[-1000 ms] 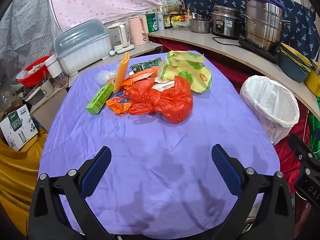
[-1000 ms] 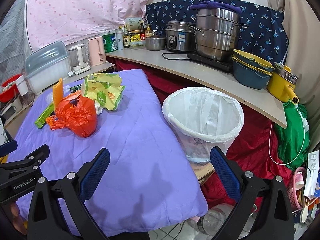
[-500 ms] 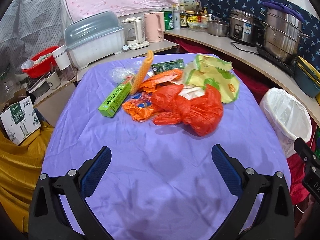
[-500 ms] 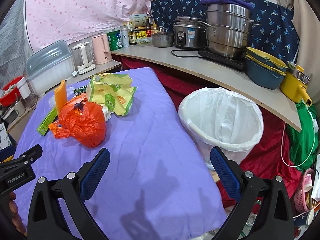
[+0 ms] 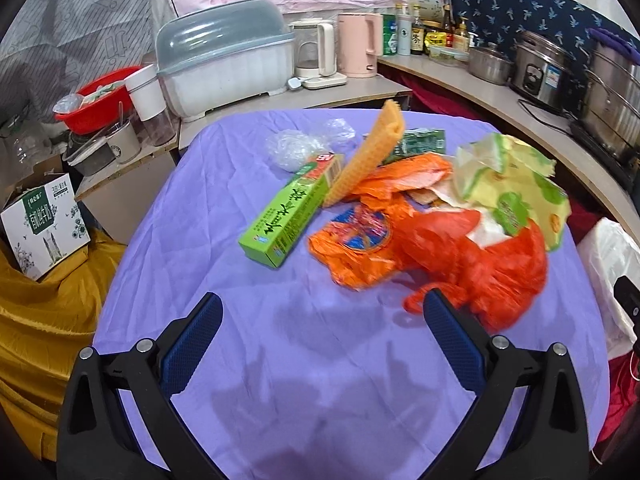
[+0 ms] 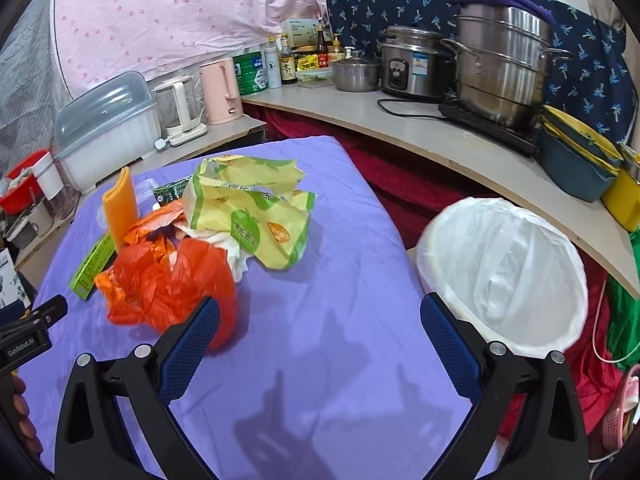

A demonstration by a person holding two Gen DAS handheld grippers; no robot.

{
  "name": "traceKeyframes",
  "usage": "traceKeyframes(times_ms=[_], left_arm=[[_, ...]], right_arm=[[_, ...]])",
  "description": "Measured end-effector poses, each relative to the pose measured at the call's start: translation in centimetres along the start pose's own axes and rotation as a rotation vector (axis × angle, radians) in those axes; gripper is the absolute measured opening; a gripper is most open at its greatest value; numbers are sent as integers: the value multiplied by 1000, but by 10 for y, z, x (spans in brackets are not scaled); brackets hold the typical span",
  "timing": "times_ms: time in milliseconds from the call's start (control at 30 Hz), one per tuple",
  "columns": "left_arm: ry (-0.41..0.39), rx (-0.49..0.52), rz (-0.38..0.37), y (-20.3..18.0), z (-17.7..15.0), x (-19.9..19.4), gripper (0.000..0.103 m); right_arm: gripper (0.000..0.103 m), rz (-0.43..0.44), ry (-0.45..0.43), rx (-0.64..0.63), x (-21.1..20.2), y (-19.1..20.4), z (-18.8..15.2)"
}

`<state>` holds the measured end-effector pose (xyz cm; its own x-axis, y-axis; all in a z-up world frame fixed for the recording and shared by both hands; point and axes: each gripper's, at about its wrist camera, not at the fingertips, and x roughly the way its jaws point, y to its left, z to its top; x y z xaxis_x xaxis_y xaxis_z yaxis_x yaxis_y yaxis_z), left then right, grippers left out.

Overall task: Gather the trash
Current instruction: 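Grasp the yellow-green snack bag with the right tool while the left tool grasps the green toothpaste box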

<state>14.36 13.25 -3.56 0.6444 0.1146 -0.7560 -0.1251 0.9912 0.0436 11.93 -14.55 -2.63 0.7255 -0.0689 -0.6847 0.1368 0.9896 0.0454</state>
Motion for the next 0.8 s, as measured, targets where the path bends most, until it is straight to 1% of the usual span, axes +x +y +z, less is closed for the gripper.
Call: traceKeyframes(times_ms=[133, 333, 467, 600, 633, 700, 767, 800], left_arm=[[7, 0, -1, 12, 13, 24, 96], [46, -24, -56, 36, 32, 71, 96], [77, -43, -69, 49, 39, 102, 96], [119, -91, -91, 64, 41, 128, 96], [126, -101, -96, 66, 41, 132, 95], [133, -116, -113, 69, 41, 137, 89], [148, -112, -131, 68, 41, 141, 73], [155, -111, -141, 67, 41, 142, 68]], right_arm=[[95, 8, 15, 1, 37, 11, 16], [87, 46, 65, 63, 91, 13, 33], [72, 56, 98, 85, 118, 16, 36], [63, 80, 110, 83, 134, 24, 38], [58, 87, 110, 77, 137, 29, 40], [50, 93, 109, 68, 140, 33, 41], [38, 103, 108, 64, 141, 36, 42], [35, 113, 106, 62, 140, 38, 43]])
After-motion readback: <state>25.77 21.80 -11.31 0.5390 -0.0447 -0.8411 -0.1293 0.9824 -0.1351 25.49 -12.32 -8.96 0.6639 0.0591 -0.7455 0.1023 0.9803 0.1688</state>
